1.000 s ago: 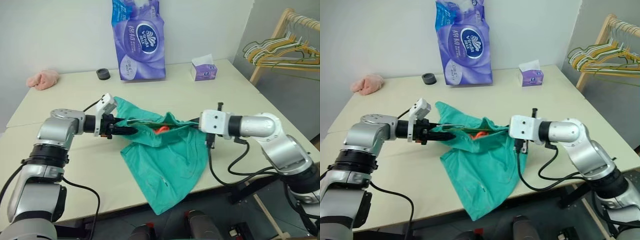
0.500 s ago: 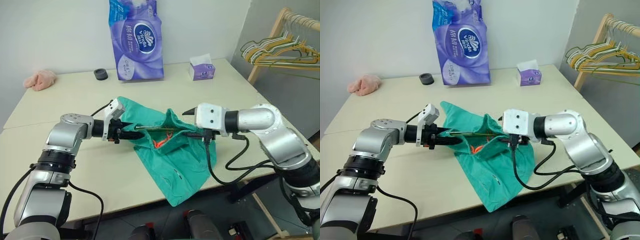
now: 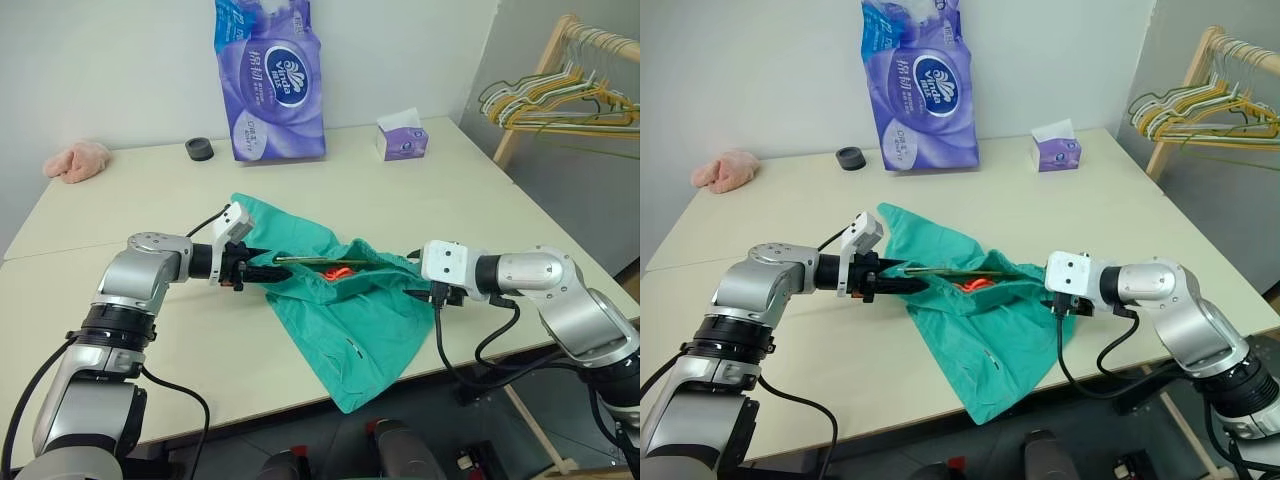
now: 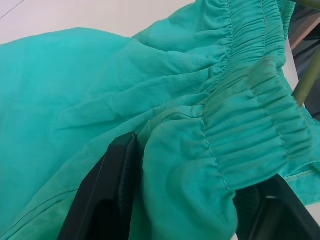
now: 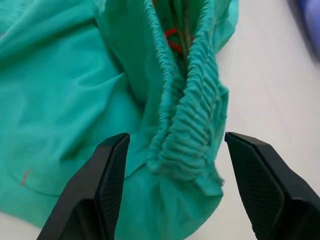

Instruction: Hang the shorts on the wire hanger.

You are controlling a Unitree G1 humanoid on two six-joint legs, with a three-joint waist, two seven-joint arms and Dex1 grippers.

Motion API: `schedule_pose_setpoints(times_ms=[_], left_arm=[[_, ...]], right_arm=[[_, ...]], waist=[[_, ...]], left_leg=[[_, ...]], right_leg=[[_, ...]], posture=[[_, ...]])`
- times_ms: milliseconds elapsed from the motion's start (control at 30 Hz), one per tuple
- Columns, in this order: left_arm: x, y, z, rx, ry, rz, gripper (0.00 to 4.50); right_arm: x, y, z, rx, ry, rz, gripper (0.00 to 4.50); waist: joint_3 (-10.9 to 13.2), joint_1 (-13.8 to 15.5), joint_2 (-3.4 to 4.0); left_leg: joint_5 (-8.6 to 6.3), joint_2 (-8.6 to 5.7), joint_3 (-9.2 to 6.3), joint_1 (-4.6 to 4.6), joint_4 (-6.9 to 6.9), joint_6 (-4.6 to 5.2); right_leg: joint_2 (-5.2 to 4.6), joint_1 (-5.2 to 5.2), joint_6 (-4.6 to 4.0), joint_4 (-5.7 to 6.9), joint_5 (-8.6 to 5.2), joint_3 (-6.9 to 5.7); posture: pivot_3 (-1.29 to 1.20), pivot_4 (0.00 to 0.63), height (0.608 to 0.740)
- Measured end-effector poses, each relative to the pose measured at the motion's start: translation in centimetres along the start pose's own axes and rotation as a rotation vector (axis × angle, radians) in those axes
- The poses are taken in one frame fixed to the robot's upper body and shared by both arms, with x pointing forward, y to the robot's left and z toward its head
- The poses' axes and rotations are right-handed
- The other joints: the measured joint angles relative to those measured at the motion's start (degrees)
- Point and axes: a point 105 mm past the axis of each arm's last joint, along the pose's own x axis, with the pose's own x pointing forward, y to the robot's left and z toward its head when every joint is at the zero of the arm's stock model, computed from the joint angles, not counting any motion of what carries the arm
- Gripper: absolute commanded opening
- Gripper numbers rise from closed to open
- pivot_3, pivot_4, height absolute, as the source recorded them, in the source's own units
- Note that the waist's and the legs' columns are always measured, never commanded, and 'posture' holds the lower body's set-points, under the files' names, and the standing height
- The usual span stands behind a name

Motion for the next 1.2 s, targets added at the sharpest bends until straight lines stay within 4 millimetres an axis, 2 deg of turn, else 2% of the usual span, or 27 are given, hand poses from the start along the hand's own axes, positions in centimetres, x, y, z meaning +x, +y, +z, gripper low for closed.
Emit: schedule_pose_setpoints(times_ms=[233, 367, 467, 600, 700, 800, 900, 1133, 1167, 1200], left_arm=[[0.0, 0.0, 0.0, 0.002, 0.0, 0.0, 2.07], [0.0, 0.0, 0.0, 0.003, 0.001, 0.0, 2.07], [0.0, 0.0, 0.0, 0.004, 0.002, -0.002, 2.07], [0.1, -0.1, 0.0, 0.005, 0.005, -0.004, 2.07], [0.1, -0.1, 0.0, 0.005, 0.005, -0.004, 2.07], [0.1, -0.1, 0.0, 0.008, 0.005, -0.004, 2.07], [0.1, -0.3, 0.0, 0.013, 0.006, -0.008, 2.07], [0.2, -0.5, -0.2, 0.003, 0.012, -0.014, 2.07], [0.2, -0.5, -0.3, -0.001, 0.013, -0.015, 2.07], [0.2, -0.5, -0.5, -0.007, 0.015, -0.017, 2.07]], right_arm=[[1.3, -0.2, -1.9, 0.037, -0.057, -0.081, 3.25], [2.8, 0.3, -3.0, 0.06, -0.079, -0.074, 3.25], [4.0, 0.2, -2.4, 0.026, -0.097, -0.034, 3.25], [4.4, -0.8, -0.7, -0.04, -0.125, -0.003, 3.25], [4.8, -0.7, 0.2, -0.073, -0.135, 0.04, 3.25], [5.0, -0.3, 0.3, -0.089, -0.111, 0.092, 3.25], [5.4, -0.2, 0.1, -0.111, -0.062, 0.124, 2.68], [6.3, -0.6, 0.1, -0.128, -0.002, 0.131, 0.2], [6.3, -0.6, 0.1, -0.125, -0.001, 0.131, 0.0], [6.3, -0.7, 0.1, -0.123, 0.0, 0.13, 0.0]], waist=[[0.0, -0.1, -0.01], [0.0, -0.2, -0.01], [0.0, -0.5, 0.0], [0.0, -0.7, -0.01], [0.0, -0.8, -0.01], [0.0, -0.8, -0.01], [0.0, -1.0, 0.0], [0.0, -1.5, 0.0], [0.0, -1.6, 0.0], [0.0, -1.6, 0.0]], left_leg=[[0.01, 0.0, 0.0, 0.02, 0.0, -0.02], [0.01, 0.0, 0.0, 0.03, 0.0, -0.02], [0.02, -0.01, 0.0, 0.03, 0.0, -0.04], [0.06, 0.0, -0.03, 0.03, 0.0, -0.11], [0.09, 0.0, -0.05, 0.03, 0.0, -0.16], [0.09, -0.01, -0.04, 0.03, 0.0, -0.16], [0.1, 0.0, -0.05, 0.03, 0.0, -0.17], [0.12, 0.0, -0.07, 0.03, -0.01, -0.21], [0.12, -0.01, -0.07, 0.03, -0.01, -0.22], [0.12, -0.01, -0.08, 0.03, -0.01, -0.22]], right_leg=[[0.01, 0.02, 0.0, 0.0, 0.0, 0.0], [0.03, 0.02, -0.01, 0.01, 0.0, 0.01], [0.05, 0.02, -0.01, 0.02, 0.0, 0.01], [0.06, 0.02, -0.01, 0.0, 0.0, -0.01], [0.05, 0.03, -0.01, 0.0, 0.0, -0.02], [0.05, 0.03, -0.01, 0.0, 0.0, -0.02], [0.05, 0.02, -0.01, 0.02, 0.0, -0.01], [0.04, 0.01, -0.01, 0.01, 0.0, -0.01], [0.04, 0.01, -0.01, 0.01, 0.0, -0.01], [0.04, 0.01, -0.01, 0.01, 0.0, -0.01]], posture=[[-0.28, 0.053, 0.74], [-0.28, 0.053, 0.74], [-0.27, 0.052, 0.74], [-0.27, 0.05, 0.74], [-0.27, 0.05, 0.74], [-0.27, 0.05, 0.74], [-0.27, 0.05, 0.74], [-0.27, 0.051, 0.74], [-0.27, 0.051, 0.74], [-0.27, 0.052, 0.74]])
